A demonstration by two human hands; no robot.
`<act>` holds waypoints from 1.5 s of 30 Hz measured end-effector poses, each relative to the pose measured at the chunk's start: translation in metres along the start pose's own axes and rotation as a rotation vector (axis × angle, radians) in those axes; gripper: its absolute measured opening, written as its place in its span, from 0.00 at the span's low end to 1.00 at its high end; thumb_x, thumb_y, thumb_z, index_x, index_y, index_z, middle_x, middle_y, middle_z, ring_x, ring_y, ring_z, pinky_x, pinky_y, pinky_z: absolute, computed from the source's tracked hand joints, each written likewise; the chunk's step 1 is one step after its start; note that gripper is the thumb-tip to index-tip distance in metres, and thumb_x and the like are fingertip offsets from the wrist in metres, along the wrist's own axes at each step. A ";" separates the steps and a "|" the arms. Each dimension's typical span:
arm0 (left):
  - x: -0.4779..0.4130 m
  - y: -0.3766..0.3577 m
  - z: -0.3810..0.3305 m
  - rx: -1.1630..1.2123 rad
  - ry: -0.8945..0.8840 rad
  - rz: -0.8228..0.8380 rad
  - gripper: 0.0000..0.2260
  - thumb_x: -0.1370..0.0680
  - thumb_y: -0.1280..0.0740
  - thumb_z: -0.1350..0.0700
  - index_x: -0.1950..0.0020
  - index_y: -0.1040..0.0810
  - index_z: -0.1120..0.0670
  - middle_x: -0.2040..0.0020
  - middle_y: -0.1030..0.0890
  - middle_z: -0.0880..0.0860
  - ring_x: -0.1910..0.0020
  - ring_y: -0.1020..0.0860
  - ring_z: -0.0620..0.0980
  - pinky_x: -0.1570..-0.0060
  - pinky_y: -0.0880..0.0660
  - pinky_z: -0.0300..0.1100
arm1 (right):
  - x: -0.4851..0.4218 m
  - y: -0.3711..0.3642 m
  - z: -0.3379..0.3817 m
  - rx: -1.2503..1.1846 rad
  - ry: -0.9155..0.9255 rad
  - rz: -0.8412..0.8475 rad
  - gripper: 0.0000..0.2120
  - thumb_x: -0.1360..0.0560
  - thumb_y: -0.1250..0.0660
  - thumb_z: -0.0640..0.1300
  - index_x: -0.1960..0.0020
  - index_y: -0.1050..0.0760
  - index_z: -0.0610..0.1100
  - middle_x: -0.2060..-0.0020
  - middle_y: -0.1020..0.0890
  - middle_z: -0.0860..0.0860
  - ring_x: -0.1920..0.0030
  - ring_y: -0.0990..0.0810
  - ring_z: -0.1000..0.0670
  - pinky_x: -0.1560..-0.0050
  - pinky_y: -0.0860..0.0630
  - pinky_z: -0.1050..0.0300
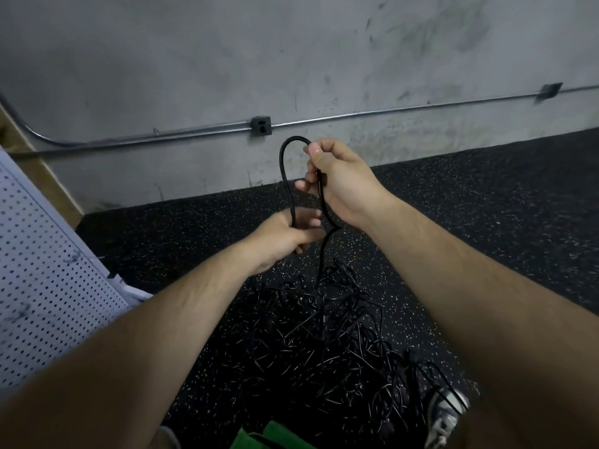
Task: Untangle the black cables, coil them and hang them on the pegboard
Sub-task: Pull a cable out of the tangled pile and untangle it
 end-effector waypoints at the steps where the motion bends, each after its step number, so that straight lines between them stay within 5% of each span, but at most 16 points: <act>1: 0.000 -0.008 0.002 0.008 -0.001 0.030 0.14 0.22 0.27 0.59 0.37 0.19 0.53 0.58 0.16 0.42 0.68 0.24 0.38 0.70 0.30 0.32 | 0.000 -0.004 -0.002 -0.021 -0.008 0.010 0.04 0.16 0.38 0.39 0.44 0.27 0.38 0.65 0.29 0.47 0.66 0.28 0.53 0.59 0.19 0.56; 4: 0.004 -0.021 -0.005 0.056 -0.025 0.068 0.06 0.20 0.29 0.61 0.43 0.18 0.57 0.67 0.18 0.43 0.71 0.27 0.40 0.73 0.32 0.32 | 0.002 -0.013 -0.007 -0.062 -0.011 0.025 0.05 0.16 0.39 0.39 0.44 0.26 0.37 0.65 0.29 0.48 0.66 0.28 0.53 0.57 0.19 0.56; 7: 0.006 -0.018 -0.010 0.063 -0.028 0.050 0.04 0.19 0.30 0.60 0.51 0.17 0.54 0.63 0.15 0.49 0.72 0.28 0.41 0.72 0.33 0.36 | 0.002 -0.014 -0.008 -0.077 0.004 0.046 0.07 0.16 0.38 0.41 0.44 0.25 0.37 0.64 0.27 0.48 0.64 0.25 0.53 0.50 0.18 0.52; 11: 0.003 -0.007 -0.014 0.076 -0.052 0.004 0.06 0.18 0.33 0.59 0.52 0.17 0.57 0.65 0.18 0.51 0.72 0.30 0.46 0.70 0.34 0.38 | 0.001 0.003 -0.013 0.170 0.015 0.071 0.11 0.15 0.39 0.47 0.43 0.22 0.41 0.59 0.21 0.49 0.57 0.22 0.49 0.42 0.20 0.47; 13: 0.003 0.005 -0.025 0.168 -0.115 -0.036 0.07 0.17 0.34 0.60 0.53 0.18 0.59 0.67 0.20 0.51 0.71 0.31 0.47 0.69 0.33 0.39 | 0.003 0.017 -0.022 0.376 -0.030 0.094 0.09 0.17 0.40 0.38 0.41 0.23 0.43 0.54 0.18 0.48 0.56 0.18 0.48 0.46 0.20 0.45; 16: 0.003 0.027 -0.039 0.366 -0.143 -0.087 0.08 0.17 0.37 0.62 0.51 0.20 0.59 0.66 0.22 0.51 0.71 0.31 0.45 0.70 0.32 0.34 | 0.018 0.018 -0.068 0.864 -0.250 0.385 0.25 0.26 0.38 0.29 0.33 0.28 0.49 0.39 0.20 0.51 0.42 0.20 0.50 0.42 0.22 0.47; 19: 0.002 0.041 -0.041 0.542 -0.129 -0.098 0.08 0.16 0.39 0.63 0.49 0.20 0.60 0.64 0.22 0.52 0.69 0.31 0.43 0.68 0.31 0.34 | 0.037 0.005 -0.112 1.006 -0.372 0.605 0.17 0.20 0.33 0.40 0.33 0.24 0.50 0.38 0.19 0.56 0.42 0.20 0.54 0.44 0.23 0.54; 22: -0.001 0.054 -0.037 0.662 -0.133 -0.156 0.09 0.16 0.41 0.65 0.46 0.20 0.60 0.60 0.17 0.52 0.65 0.29 0.44 0.68 0.30 0.34 | 0.021 0.005 -0.099 1.052 -0.237 0.435 0.08 0.17 0.36 0.45 0.45 0.18 0.47 0.49 0.14 0.54 0.55 0.18 0.54 0.55 0.23 0.60; 25: 0.002 0.065 -0.018 0.507 -0.077 -0.235 0.11 0.16 0.39 0.62 0.38 0.20 0.57 0.46 0.17 0.53 0.60 0.27 0.44 0.64 0.28 0.34 | 0.004 0.011 -0.056 0.855 -0.096 0.227 0.06 0.18 0.34 0.45 0.48 0.18 0.46 0.53 0.13 0.53 0.60 0.16 0.55 0.60 0.23 0.63; 29: 0.008 0.026 0.012 0.305 0.057 -0.010 0.13 0.16 0.37 0.58 0.32 0.22 0.57 0.35 0.22 0.68 0.59 0.26 0.47 0.62 0.28 0.39 | -0.009 0.020 -0.004 0.361 0.042 -0.038 0.03 0.19 0.32 0.40 0.51 0.21 0.42 0.56 0.14 0.47 0.60 0.16 0.52 0.57 0.20 0.60; 31: 0.011 0.003 0.010 0.293 0.059 0.063 0.12 0.16 0.37 0.58 0.36 0.21 0.59 0.37 0.19 0.64 0.62 0.26 0.45 0.64 0.31 0.38 | -0.012 0.021 0.008 0.226 0.077 -0.121 0.03 0.19 0.33 0.38 0.51 0.22 0.39 0.55 0.15 0.45 0.56 0.15 0.52 0.57 0.18 0.58; 35: 0.010 -0.004 -0.006 0.288 0.011 -0.010 0.08 0.16 0.37 0.58 0.50 0.19 0.52 0.58 0.17 0.52 0.69 0.30 0.44 0.68 0.35 0.38 | -0.009 0.020 0.001 0.202 0.051 -0.120 0.03 0.19 0.33 0.37 0.50 0.23 0.38 0.57 0.16 0.45 0.56 0.16 0.51 0.55 0.17 0.57; 37: 0.007 0.001 -0.008 0.275 -0.012 -0.076 0.04 0.17 0.34 0.59 0.49 0.23 0.50 0.58 0.21 0.54 0.70 0.30 0.46 0.68 0.35 0.39 | -0.005 0.021 -0.002 0.206 0.035 -0.118 0.04 0.19 0.33 0.37 0.49 0.22 0.36 0.57 0.17 0.45 0.57 0.17 0.50 0.54 0.17 0.57; 39: 0.008 0.002 -0.006 0.233 -0.002 -0.098 0.12 0.20 0.33 0.65 0.42 0.25 0.50 0.51 0.19 0.54 0.69 0.29 0.47 0.67 0.34 0.41 | -0.004 0.022 0.005 0.157 0.055 -0.129 0.03 0.19 0.33 0.36 0.50 0.21 0.36 0.55 0.16 0.43 0.56 0.16 0.51 0.55 0.17 0.58; 42: 0.021 -0.033 -0.015 0.385 -0.008 0.246 0.23 0.23 0.37 0.71 0.30 0.26 0.56 0.37 0.18 0.55 0.65 0.27 0.45 0.66 0.35 0.41 | -0.004 0.027 0.016 0.139 0.091 -0.185 0.07 0.20 0.31 0.37 0.57 0.20 0.39 0.57 0.15 0.44 0.60 0.16 0.53 0.55 0.17 0.59; 45: 0.034 -0.053 -0.027 0.499 -0.002 0.438 0.16 0.22 0.37 0.67 0.35 0.24 0.63 0.45 0.16 0.59 0.65 0.29 0.46 0.66 0.35 0.38 | -0.004 0.043 0.012 0.155 0.080 -0.267 0.05 0.21 0.30 0.38 0.56 0.19 0.39 0.61 0.16 0.46 0.61 0.16 0.52 0.53 0.16 0.56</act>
Point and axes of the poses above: each hand's wrist, its own x-axis away from the middle knuckle, its own y-axis out of the back of the hand, z = x × y, the point moved 10 cm from there along -x, towards the middle knuckle
